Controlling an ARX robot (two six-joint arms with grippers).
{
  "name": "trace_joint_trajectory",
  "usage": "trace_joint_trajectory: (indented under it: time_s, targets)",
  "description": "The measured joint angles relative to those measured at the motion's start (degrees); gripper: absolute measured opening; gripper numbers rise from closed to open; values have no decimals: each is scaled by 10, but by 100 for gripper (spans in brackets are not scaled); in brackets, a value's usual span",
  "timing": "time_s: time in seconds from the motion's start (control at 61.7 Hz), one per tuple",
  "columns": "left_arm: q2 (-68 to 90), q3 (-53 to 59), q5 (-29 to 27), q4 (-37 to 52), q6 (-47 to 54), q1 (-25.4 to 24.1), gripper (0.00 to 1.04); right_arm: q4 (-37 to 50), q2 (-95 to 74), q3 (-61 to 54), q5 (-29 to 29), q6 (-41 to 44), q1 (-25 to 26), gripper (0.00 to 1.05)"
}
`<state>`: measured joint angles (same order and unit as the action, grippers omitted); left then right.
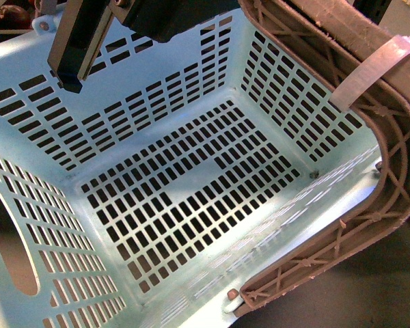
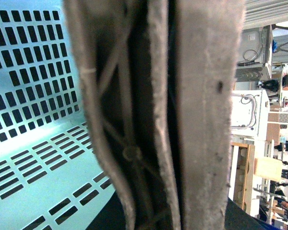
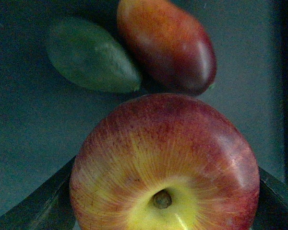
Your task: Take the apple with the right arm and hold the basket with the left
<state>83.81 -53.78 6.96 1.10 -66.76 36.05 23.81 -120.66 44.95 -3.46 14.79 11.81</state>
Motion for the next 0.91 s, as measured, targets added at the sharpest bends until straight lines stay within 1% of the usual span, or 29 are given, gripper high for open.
trace_joint_trajectory:
  time_s: [0.162,0.292,0.405,0.454,0.632,0.746,0.908]
  targets:
    - [0,0,0,0,0,0,17,-32,108,-28,-24,15,10,80]
    - [0,0,0,0,0,0,17,-75,213,-40,-50,13,11,80]
    - [0,0,0,0,0,0,17,-115,308,-40,-78,-9,-2,80]
    - [0,0,0,0,0,0,17,-125,338,-40,-82,-16,-10,80]
    - [0,0,0,0,0,0,17,-148,425,-25,-84,-52,-70,80]
    - [0,0,0,0,0,0,17,-149,443,-15,-73,-78,-132,80]
    - [0,0,0,0,0,0,17,-135,427,-11,-52,-104,-217,80]
